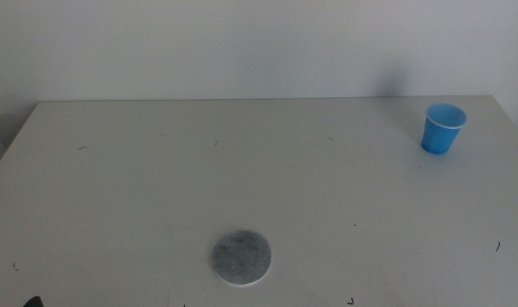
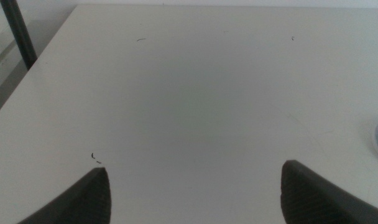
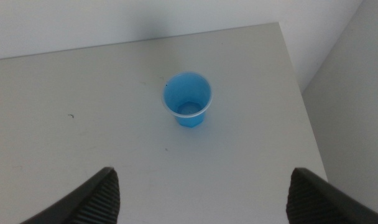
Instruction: Place an empty cup on a cup mat.
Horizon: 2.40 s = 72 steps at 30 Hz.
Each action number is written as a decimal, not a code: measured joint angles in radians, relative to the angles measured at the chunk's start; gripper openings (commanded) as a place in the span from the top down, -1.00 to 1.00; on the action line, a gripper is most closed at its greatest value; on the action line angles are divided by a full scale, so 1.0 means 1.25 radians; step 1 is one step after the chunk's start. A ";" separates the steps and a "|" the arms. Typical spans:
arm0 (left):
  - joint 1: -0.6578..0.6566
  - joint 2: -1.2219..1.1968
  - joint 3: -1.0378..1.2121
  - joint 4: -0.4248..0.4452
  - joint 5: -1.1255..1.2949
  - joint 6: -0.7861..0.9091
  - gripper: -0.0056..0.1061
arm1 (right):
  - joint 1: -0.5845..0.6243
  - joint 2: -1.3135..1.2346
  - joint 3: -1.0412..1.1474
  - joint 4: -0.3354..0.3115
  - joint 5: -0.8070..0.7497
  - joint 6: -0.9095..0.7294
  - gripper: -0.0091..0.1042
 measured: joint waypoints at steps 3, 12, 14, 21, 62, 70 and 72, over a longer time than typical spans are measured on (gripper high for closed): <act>0.000 0.000 0.000 0.000 0.000 0.000 -0.98 | 0.000 0.115 -0.106 -0.013 0.054 0.000 -0.50; 0.000 0.000 0.000 0.000 0.000 0.000 -0.98 | -0.001 0.364 -0.333 -0.038 0.094 -0.001 -0.50; 0.000 0.000 0.000 0.000 0.000 0.000 -0.98 | -0.002 0.404 -0.355 -0.039 0.094 -0.002 -0.50; 0.000 0.000 0.000 0.000 0.000 0.000 -0.98 | -0.024 0.536 -0.432 -0.023 0.122 -0.003 -0.50; 0.000 0.000 0.000 0.000 0.000 0.000 -0.98 | -0.049 0.838 -0.571 0.038 0.072 -0.003 0.86; 0.000 0.000 0.000 0.000 0.000 0.000 -0.98 | -0.037 0.806 -0.555 0.051 0.088 -0.013 0.86; 0.000 0.000 0.000 0.000 0.000 0.000 -0.98 | -0.026 0.764 -0.514 0.051 0.085 -0.016 0.86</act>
